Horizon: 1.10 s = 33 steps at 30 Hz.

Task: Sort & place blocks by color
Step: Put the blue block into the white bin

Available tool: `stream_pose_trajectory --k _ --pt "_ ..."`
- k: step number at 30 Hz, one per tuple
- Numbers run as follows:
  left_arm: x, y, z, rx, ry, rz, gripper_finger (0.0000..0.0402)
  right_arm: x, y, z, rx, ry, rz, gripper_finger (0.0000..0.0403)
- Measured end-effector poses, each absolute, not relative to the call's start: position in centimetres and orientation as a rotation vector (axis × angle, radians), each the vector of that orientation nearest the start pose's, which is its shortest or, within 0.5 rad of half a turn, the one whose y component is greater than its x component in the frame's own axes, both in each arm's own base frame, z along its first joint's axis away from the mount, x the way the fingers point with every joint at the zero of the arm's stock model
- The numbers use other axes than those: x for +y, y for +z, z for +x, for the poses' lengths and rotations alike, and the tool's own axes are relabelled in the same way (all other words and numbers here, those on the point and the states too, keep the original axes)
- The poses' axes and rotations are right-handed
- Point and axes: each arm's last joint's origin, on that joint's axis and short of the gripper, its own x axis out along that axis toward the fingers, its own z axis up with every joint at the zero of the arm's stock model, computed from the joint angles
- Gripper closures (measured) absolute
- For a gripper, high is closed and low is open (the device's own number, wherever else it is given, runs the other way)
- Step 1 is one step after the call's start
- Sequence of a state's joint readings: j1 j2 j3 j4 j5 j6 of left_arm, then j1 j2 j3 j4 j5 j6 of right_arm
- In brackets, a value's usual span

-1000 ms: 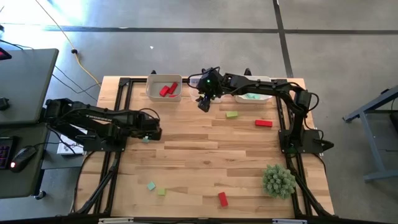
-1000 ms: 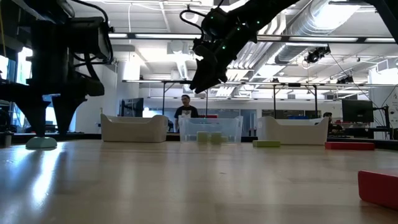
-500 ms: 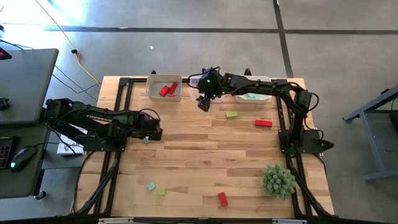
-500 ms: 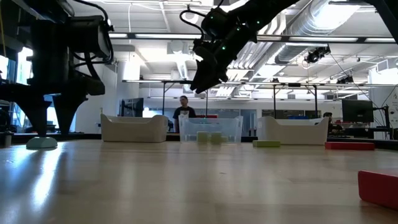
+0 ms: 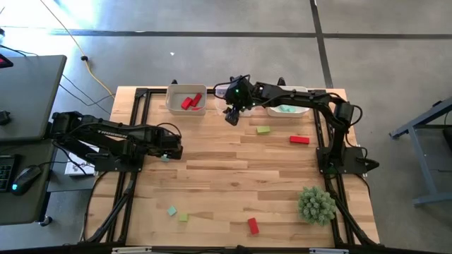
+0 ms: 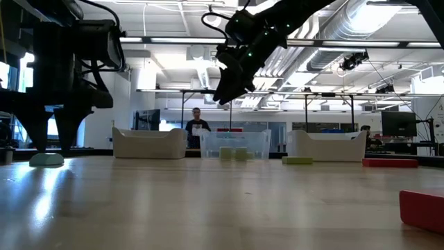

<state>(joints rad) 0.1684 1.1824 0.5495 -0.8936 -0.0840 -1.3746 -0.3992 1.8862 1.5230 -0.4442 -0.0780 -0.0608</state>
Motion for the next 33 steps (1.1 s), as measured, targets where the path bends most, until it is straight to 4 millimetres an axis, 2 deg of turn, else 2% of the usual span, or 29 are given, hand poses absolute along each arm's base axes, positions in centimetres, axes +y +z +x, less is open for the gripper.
stream_pose_trajectory --k 20,33 --pt "2.6 13.1 16.7 1.297 1.222 -1.076 0.0195 -16.1 25.4 38.7 0.796 -0.276 0.127 0.0205" --pt "2.6 13.1 16.9 1.334 1.138 -1.014 0.0296 -16.1 25.4 38.7 0.797 -0.275 0.125 0.0205"
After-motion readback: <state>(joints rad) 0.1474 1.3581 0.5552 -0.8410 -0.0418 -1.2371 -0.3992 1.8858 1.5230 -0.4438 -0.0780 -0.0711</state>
